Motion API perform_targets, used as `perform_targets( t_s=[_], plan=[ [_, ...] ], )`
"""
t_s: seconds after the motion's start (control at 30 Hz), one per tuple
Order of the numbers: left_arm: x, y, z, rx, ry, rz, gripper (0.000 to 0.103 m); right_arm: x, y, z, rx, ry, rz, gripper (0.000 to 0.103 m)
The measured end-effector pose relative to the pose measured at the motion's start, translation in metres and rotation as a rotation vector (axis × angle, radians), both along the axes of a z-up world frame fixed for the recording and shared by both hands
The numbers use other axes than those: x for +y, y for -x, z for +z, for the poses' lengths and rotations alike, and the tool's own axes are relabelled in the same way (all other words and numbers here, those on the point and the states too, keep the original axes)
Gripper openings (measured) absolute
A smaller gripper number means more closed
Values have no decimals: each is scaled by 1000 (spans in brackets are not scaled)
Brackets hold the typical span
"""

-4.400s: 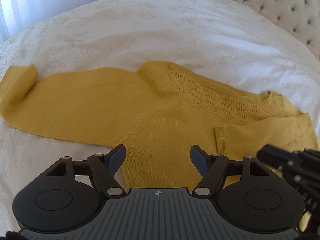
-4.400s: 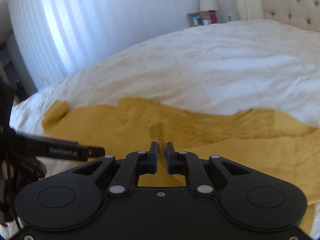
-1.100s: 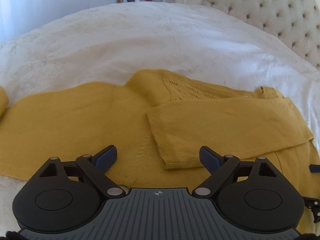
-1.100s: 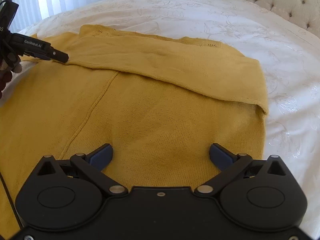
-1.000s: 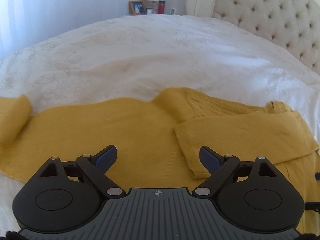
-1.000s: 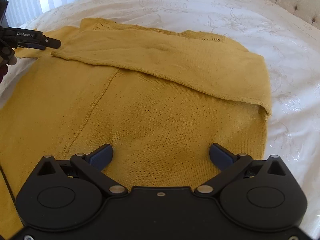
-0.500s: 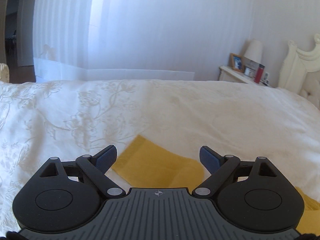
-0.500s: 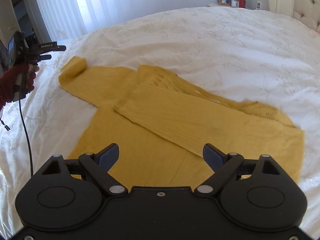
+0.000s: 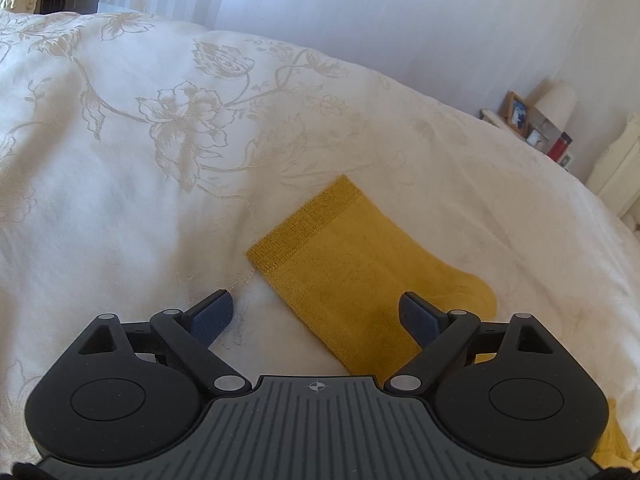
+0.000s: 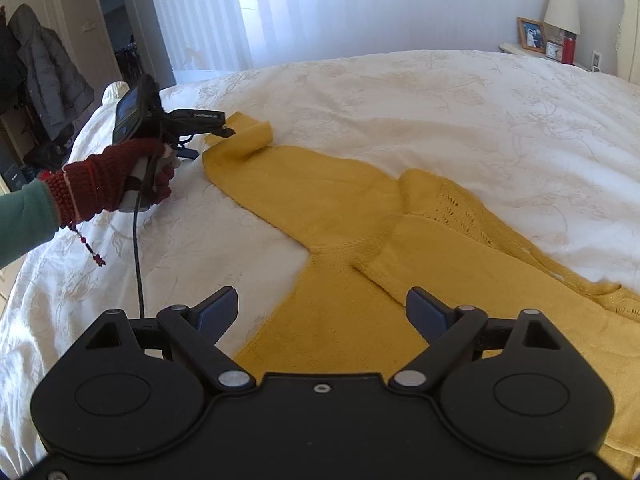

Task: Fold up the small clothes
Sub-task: 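Grasp the other sleeve cuff with the left gripper and lift it, then lay the held sleeve across the sweater body and open the left gripper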

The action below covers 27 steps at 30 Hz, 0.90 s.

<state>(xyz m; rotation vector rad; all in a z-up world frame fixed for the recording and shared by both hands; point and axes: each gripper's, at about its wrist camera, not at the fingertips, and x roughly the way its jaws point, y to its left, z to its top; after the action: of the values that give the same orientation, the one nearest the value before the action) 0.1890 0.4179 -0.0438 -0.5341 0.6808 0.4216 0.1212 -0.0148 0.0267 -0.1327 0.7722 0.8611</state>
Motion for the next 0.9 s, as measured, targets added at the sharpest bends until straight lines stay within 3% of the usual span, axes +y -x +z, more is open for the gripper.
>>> perform_targets(
  t_s=[0.13, 0.17, 0.2, 0.27, 0.3, 0.37, 0.5, 0.9],
  plan=[
    [-1, -2, -1, -15, -16, 22, 88, 11, 7, 1, -32, 15, 36, 92],
    [-2, -3, 0, -16, -27, 37, 73, 12, 7, 2, -34, 14, 40, 92],
    [-3, -3, 1, -11, -44, 50, 47, 13, 8, 2, -34, 15, 42, 92],
    [-2, -2, 3, -20, -48, 54, 13, 14, 7, 1, -32, 18, 40, 92],
    [-1, -1, 4, -40, -25, 50, 7, 14, 6, 0, -29, 19, 38, 92],
    [1, 2, 8, -69, -1, 63, 7, 14, 5, -2, -19, 24, 29, 92],
    [-5, 4, 29, -94, -35, 44, 6, 9, 3, -9, -10, 36, 19, 92],
    [-69, 9, 142, -248, -106, -87, 6, -32, -11, -27, 43, 34, -53, 92]
  ],
)
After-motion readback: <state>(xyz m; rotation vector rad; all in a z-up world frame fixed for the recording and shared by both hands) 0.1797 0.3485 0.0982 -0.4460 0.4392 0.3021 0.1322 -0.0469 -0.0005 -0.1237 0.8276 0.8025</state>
